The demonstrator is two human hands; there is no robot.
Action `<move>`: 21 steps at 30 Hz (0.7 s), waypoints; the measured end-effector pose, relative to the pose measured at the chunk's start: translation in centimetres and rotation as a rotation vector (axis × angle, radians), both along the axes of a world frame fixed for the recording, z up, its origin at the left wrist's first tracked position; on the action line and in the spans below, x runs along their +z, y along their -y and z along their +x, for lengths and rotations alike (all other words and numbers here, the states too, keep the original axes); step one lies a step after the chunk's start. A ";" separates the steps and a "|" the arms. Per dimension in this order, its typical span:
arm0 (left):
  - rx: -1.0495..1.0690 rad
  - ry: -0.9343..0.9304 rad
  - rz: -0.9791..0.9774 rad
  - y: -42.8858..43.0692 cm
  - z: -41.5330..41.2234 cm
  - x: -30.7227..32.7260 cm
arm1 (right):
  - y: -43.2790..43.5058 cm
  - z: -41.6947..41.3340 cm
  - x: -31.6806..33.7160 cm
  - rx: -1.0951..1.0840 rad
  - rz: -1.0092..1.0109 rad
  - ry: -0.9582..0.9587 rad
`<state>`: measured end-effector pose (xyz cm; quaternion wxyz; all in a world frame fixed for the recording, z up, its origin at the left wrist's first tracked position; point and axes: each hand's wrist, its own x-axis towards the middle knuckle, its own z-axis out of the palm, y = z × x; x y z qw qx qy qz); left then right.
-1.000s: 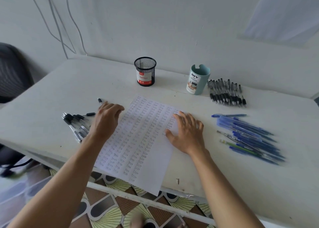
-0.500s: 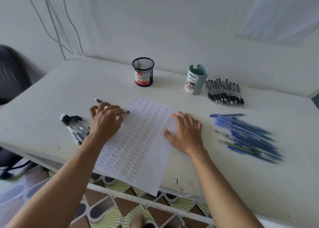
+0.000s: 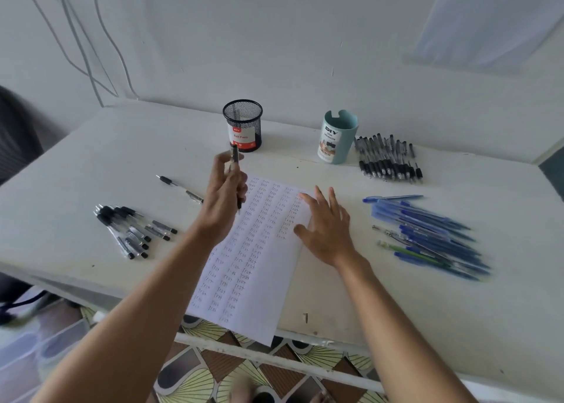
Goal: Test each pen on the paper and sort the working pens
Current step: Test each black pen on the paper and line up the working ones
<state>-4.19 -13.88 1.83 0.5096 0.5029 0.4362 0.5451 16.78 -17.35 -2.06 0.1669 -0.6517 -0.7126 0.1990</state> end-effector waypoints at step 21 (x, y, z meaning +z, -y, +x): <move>-0.064 0.175 -0.117 -0.7 3.3 -1.3 | 1.0 1.1 -0.9 0.022 -0.062 0.279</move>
